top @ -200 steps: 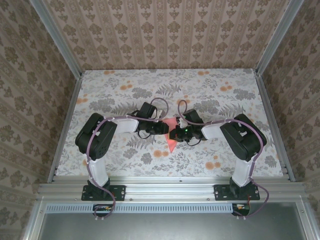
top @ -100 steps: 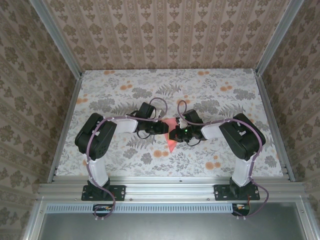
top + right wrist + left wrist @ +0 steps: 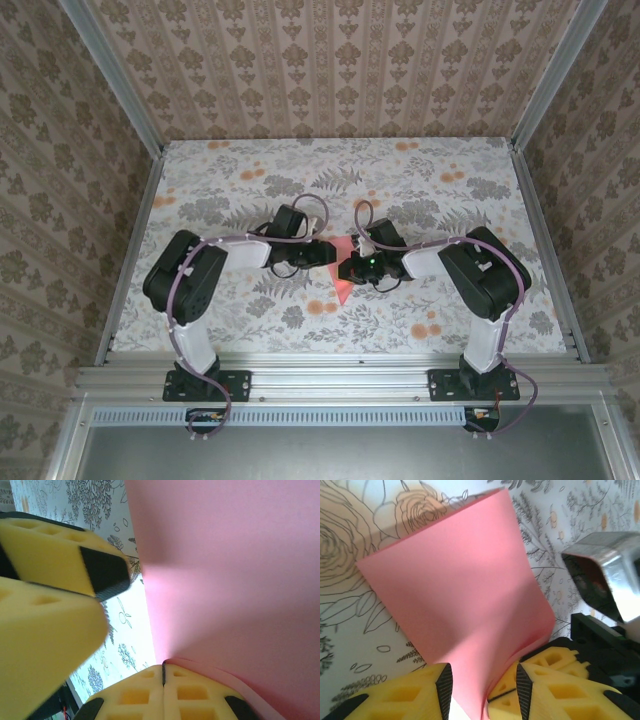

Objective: Fold a paper plane with a square sheet of paper (pick it up from the middle)
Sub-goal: Third fold the triangle at the center of the table.

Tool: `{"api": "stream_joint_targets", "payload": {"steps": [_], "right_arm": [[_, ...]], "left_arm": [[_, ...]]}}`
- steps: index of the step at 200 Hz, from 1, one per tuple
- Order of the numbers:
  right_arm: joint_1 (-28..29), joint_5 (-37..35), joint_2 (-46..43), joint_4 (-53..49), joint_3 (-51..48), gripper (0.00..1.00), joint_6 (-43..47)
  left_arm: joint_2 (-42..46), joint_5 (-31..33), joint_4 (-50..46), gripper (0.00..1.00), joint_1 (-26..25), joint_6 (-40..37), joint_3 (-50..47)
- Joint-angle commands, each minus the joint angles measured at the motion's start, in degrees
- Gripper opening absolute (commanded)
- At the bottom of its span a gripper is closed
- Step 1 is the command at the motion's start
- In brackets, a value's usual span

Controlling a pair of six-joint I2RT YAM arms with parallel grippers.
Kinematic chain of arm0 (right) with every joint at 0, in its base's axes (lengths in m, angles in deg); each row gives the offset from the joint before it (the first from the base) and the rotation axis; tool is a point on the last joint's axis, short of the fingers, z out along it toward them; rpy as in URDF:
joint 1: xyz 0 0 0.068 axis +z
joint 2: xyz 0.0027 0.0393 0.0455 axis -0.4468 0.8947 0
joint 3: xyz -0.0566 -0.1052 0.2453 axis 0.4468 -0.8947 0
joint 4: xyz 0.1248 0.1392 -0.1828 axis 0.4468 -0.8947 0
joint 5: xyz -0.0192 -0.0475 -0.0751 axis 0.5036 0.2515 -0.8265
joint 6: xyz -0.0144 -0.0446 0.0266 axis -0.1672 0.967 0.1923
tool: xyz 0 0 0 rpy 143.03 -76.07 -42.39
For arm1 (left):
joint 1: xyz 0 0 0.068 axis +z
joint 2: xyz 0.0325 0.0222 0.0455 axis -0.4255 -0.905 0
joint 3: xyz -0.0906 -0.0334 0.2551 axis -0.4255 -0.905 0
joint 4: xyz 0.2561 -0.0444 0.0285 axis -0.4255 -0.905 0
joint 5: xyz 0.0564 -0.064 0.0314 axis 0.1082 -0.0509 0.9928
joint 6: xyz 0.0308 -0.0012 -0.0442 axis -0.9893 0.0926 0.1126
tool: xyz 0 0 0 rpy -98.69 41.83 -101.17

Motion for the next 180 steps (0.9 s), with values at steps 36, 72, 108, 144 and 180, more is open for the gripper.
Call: {"api": "stream_joint_targets", "payload": {"steps": [36,72,108,144,180], "right_arm": [[0.2,-2.2,2.7,-4.8,-0.2,0.03,1.3],[0.3,-2.1,2.7,-5.0,0.0,0.03,0.9],[0.2,-1.9,2.4,-5.5,0.2,0.03,0.6],[0.2,-2.0,1.7,-6.6,0.3,0.03,0.8],[0.2,-2.1,1.0,-7.5,0.4,0.03,0.9]], "left_arm": [[12.5,6.2,-5.6,0.36,-0.7,0.1,-4.5],[17.2,8.6,-4.4,0.28,-5.2,0.4,-9.4],[17.0,9.4,0.9,0.21,-9.4,0.4,-12.6],[13.7,9.5,5.0,0.17,-12.2,0.3,-13.3],[10.4,9.4,8.4,0.16,-13.2,0.1,-12.8]]}}
